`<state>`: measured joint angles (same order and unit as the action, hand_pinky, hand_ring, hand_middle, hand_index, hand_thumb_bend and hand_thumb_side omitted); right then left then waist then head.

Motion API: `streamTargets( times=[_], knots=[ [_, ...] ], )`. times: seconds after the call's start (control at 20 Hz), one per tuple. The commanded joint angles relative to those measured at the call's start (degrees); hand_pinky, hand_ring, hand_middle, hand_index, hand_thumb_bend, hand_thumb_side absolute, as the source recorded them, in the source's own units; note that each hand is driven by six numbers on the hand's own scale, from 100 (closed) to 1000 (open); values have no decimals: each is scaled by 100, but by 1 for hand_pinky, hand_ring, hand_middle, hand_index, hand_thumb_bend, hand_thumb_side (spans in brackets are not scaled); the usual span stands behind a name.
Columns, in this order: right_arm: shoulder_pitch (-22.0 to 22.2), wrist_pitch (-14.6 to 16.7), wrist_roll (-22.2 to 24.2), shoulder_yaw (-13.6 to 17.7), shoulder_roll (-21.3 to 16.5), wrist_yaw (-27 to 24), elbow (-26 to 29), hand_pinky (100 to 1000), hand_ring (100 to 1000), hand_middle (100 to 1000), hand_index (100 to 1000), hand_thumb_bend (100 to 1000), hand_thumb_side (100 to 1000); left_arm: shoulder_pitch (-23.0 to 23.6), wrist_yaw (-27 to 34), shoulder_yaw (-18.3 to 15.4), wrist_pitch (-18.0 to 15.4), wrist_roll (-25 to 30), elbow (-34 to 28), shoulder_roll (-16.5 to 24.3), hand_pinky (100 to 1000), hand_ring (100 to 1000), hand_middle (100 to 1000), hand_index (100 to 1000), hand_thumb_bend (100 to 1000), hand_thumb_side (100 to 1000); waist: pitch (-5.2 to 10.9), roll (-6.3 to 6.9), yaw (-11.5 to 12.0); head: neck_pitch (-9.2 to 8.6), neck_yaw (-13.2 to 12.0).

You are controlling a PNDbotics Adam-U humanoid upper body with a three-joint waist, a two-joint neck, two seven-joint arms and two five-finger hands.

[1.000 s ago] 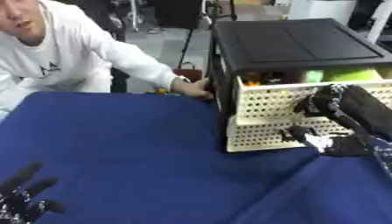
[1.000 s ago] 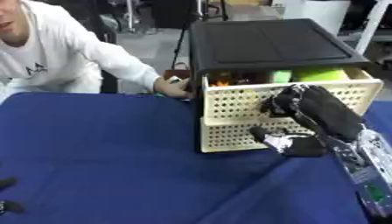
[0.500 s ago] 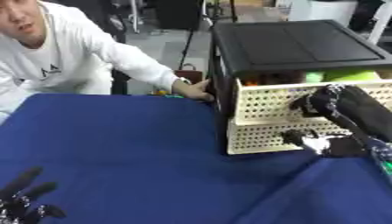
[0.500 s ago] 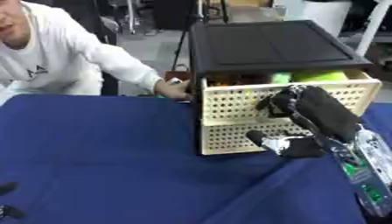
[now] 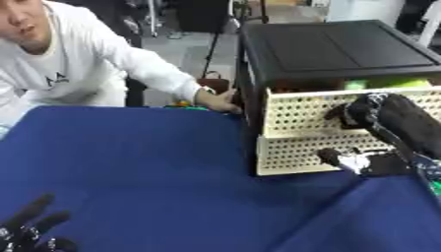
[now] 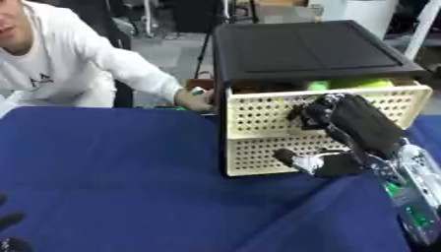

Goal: Pick up objects from table and place into drawer.

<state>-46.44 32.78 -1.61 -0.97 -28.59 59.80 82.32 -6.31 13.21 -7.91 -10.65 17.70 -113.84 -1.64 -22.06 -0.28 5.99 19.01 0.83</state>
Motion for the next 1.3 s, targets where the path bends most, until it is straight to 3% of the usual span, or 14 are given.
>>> streamTargets(
  times=[0.05, 0.3, 0.35, 0.45, 0.85, 1.1, 1.3],
  knots=[
    [106, 12, 117, -168, 196, 156, -338, 277, 408, 530, 702, 561, 1000, -50, -47, 39, -6, 32, -75, -31, 537, 796, 871, 820, 100, 1000, -13, 36, 55, -92, 28],
    [33, 69, 42, -155, 226, 205, -437, 278, 428, 549, 705, 563, 1000, -60, -78, 49, 5, 51, -75, -55, 538, 797, 872, 820, 100, 1000, -41, 40, 59, -115, 36],
    [15, 83, 22, -152, 231, 216, -461, 282, 444, 560, 707, 530, 1000, -62, -84, 51, 4, 56, -75, -61, 538, 797, 872, 820, 100, 1000, -47, 41, 60, -116, 38],
    [-37, 113, -7, -142, 245, 259, -527, 288, 454, 565, 709, 574, 1000, -67, -98, 55, 5, 67, -75, -75, 538, 797, 872, 820, 100, 1000, -65, 43, 68, -125, 48],
    [-82, 251, -131, -157, 257, 360, -597, 304, 472, 586, 708, 573, 1000, -91, -123, 63, 21, 82, -75, -88, 539, 797, 872, 821, 100, 1000, -88, 37, 76, -135, 38],
    [62, 302, -116, -175, 196, 301, -478, 314, 489, 600, 704, 584, 1000, -60, -1, 46, 31, 39, -75, 11, 540, 798, 872, 821, 100, 1000, 55, 19, 67, -82, -21],
    [324, 339, 151, -210, 27, 192, -177, 319, 505, 622, 710, 585, 1000, 19, 199, 13, 52, -41, -75, 166, 541, 798, 870, 821, 100, 1000, 286, 1, 30, 20, -154]
  ],
)
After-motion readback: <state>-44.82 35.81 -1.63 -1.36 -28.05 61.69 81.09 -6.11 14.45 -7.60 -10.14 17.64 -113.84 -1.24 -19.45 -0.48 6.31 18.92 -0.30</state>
